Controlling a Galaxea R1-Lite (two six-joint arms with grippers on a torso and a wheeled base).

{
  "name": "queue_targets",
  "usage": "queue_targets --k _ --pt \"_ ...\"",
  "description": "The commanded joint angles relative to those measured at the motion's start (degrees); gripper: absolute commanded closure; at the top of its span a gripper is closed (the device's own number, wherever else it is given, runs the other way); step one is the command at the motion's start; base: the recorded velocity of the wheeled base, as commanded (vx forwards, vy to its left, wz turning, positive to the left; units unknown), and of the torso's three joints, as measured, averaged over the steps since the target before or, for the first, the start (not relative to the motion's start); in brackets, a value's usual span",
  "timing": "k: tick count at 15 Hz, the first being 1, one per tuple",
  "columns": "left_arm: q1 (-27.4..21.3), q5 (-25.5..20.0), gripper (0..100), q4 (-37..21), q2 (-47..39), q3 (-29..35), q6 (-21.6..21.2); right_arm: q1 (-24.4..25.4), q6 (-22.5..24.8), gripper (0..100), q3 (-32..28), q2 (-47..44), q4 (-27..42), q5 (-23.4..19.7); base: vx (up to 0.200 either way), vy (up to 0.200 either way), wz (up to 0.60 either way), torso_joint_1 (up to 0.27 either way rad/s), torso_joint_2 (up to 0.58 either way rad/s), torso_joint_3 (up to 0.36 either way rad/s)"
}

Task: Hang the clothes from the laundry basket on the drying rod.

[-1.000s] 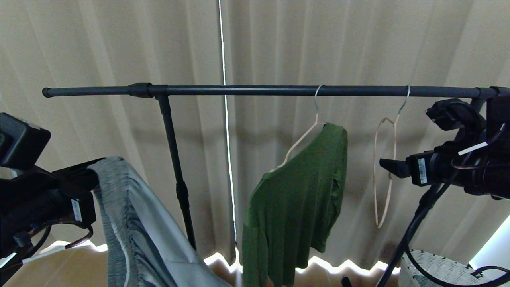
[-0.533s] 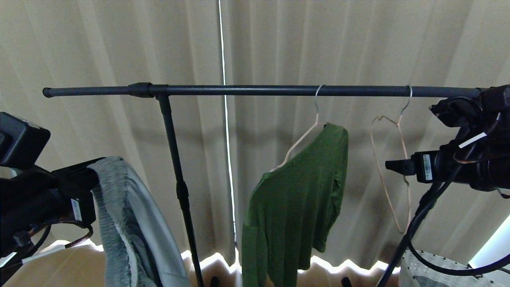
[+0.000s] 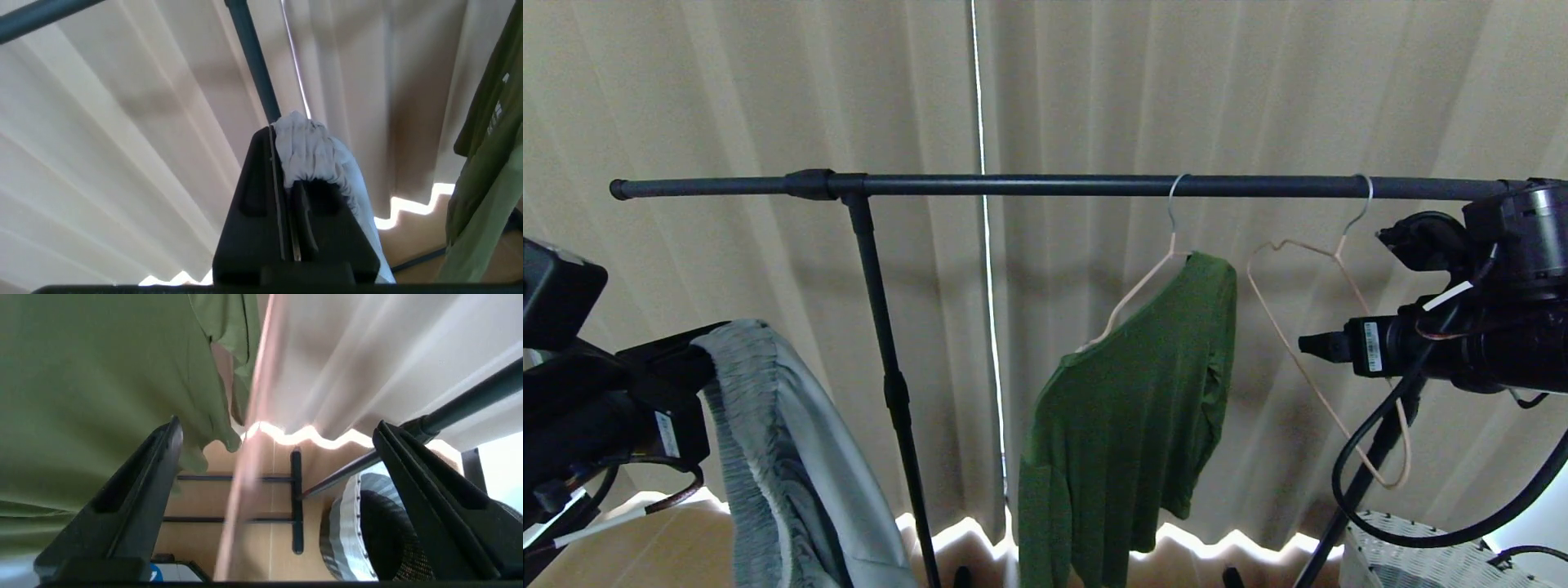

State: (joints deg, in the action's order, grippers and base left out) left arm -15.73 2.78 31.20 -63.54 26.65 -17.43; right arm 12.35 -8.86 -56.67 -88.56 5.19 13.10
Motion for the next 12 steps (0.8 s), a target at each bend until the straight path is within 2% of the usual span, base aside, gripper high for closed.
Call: queue_targets --k 1,7,10,12 --pt "-0.01 0.03 100 0.01 0.52 -0.02 -0.15 0.04 -0.01 100 0.07 -0.29 -0.01 0.25 0.000 0.000 0.00 0.000 0.00 0.000" --pt "0.08 0.03 100 0.01 0.61 -0.19 -0.41 -1.45 0.16 100 1.48 1.38 0.08 0.52 0.000 0.000 0.00 0.000 0.00 0.000" --pt "0.08 0.03 100 0.01 0.34 -0.55 -0.67 -1.63 0.25 100 1.57 4.98 -0.01 0.43 0.000 0.000 0.00 0.000 0.00 0.000" --pt "0.08 0.03 100 0.01 0.34 -0.55 -2.52 -2.86 1.30 100 2.27 9.20 -2.64 0.08 0.000 0.000 0.00 0.000 0.00 0.000"
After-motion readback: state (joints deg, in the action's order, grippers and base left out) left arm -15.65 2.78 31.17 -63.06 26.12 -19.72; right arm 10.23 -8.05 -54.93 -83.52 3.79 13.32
